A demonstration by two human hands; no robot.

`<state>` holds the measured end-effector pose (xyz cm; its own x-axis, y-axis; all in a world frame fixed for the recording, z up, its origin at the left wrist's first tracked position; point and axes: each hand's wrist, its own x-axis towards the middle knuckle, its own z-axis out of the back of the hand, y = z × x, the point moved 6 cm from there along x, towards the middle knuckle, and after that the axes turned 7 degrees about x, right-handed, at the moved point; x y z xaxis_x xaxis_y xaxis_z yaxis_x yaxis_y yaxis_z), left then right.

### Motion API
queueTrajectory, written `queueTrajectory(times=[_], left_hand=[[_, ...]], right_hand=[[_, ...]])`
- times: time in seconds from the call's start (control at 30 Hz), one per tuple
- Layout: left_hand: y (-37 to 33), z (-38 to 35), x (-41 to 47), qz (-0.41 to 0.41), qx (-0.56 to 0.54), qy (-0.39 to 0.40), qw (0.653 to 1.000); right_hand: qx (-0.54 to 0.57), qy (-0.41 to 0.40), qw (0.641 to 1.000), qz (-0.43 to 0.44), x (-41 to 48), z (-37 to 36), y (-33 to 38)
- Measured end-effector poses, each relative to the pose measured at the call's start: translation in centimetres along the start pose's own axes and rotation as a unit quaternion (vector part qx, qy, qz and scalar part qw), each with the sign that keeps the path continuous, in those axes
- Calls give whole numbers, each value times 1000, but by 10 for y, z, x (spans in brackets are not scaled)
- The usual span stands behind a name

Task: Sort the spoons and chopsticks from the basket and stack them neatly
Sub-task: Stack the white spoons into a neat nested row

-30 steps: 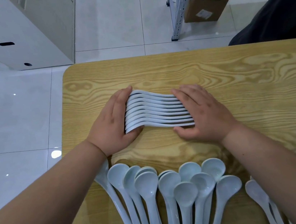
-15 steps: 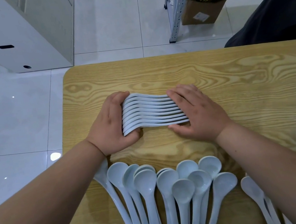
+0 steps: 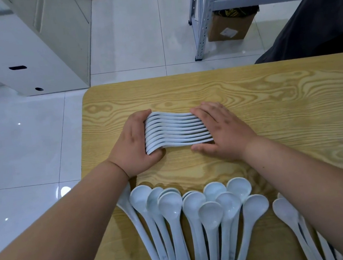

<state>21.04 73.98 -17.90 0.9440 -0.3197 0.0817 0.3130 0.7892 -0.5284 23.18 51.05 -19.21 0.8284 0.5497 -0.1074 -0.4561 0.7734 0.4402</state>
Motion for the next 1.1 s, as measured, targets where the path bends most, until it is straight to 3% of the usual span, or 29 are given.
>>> queueTrajectory(times=[0.2, 0.37, 0.63, 0.9, 1.1], left_hand=[[-9, 4, -9, 51, -5, 51, 997], [-32, 4, -8, 1, 145, 35, 989], [-36, 8, -8, 16, 210, 40, 977], [-36, 15, -3, 42, 181, 45, 982], [-49, 36, -16, 72, 67, -33, 995]], right_hand=[[-34, 30, 999, -24, -1, -1, 9], [-57, 57, 996, -44, 0, 1, 18], [-69, 58, 994, -59, 3, 13, 25], [-38, 84, 993, -71, 9, 17, 25], [-8, 57, 995, -79, -3, 31, 36]])
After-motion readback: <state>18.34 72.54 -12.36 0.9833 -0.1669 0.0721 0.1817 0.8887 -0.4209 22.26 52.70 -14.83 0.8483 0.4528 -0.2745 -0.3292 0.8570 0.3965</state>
